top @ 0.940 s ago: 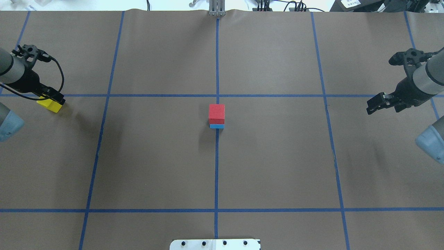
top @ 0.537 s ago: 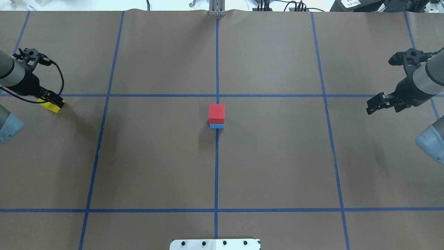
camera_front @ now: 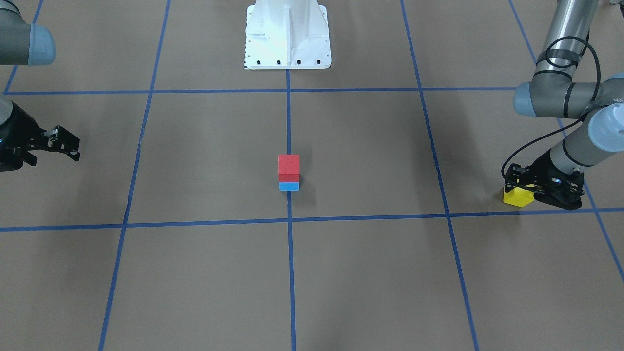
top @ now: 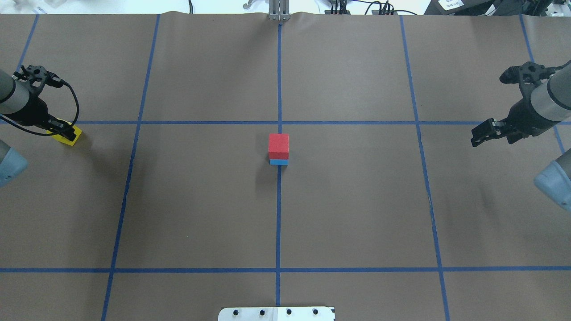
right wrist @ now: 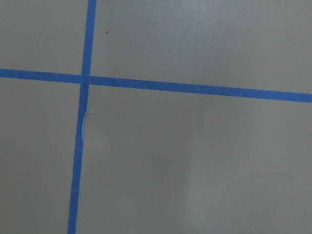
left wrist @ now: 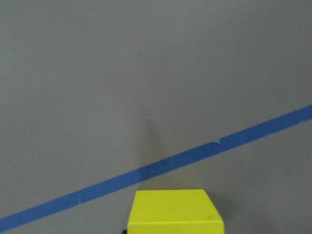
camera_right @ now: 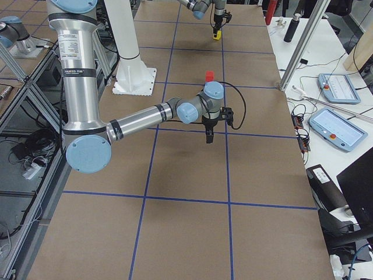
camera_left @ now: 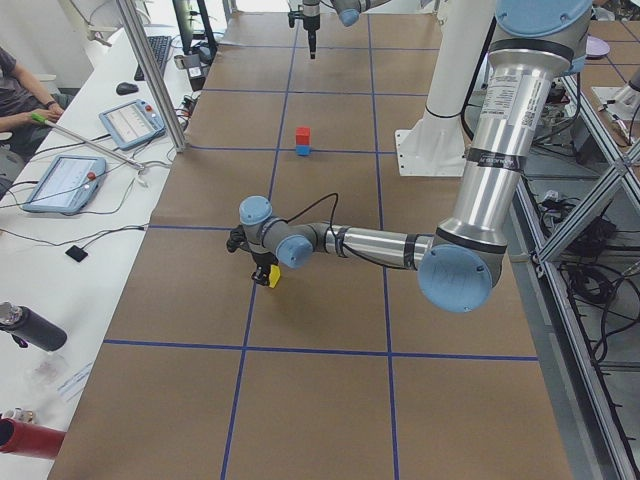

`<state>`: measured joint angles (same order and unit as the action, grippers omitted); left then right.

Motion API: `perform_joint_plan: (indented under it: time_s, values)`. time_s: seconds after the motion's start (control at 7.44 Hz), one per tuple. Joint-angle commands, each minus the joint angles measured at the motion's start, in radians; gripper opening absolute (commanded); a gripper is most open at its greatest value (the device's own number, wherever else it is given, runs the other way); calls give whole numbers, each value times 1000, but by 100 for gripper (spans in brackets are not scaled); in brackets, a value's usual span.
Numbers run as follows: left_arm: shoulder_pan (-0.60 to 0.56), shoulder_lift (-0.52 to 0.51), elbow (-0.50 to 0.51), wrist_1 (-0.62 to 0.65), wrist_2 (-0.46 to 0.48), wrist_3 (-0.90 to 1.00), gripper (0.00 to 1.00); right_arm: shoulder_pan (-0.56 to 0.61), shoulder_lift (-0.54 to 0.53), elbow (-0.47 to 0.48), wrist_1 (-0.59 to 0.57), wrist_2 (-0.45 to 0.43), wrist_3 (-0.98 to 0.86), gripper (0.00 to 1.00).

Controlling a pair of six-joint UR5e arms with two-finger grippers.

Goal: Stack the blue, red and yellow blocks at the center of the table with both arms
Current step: 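Lower the left gripper onto the yellow cube and close on it, then lift the yellow cube and carry it above the red-blue stack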

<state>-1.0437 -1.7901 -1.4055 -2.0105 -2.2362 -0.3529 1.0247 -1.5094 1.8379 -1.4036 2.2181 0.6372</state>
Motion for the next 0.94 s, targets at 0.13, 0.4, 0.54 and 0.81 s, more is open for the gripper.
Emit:
perform_joint_plan:
  time_s: [0.13,0.4,0.54,0.81]
  values:
    - [2,-177,-301,518,-36,-93,0,2,0,1,0,2,-2,100]
    - [118,-267,-389,538,-23,-388,0,14,-2,-8,-2,-3,-14,100]
    - [199,-338,-392,539,21,-544,0,18,5,-17,0,-3,-14,100]
    - [357,-437,-379,542,136,-728,0,18,52,-73,-2,-3,-13,100]
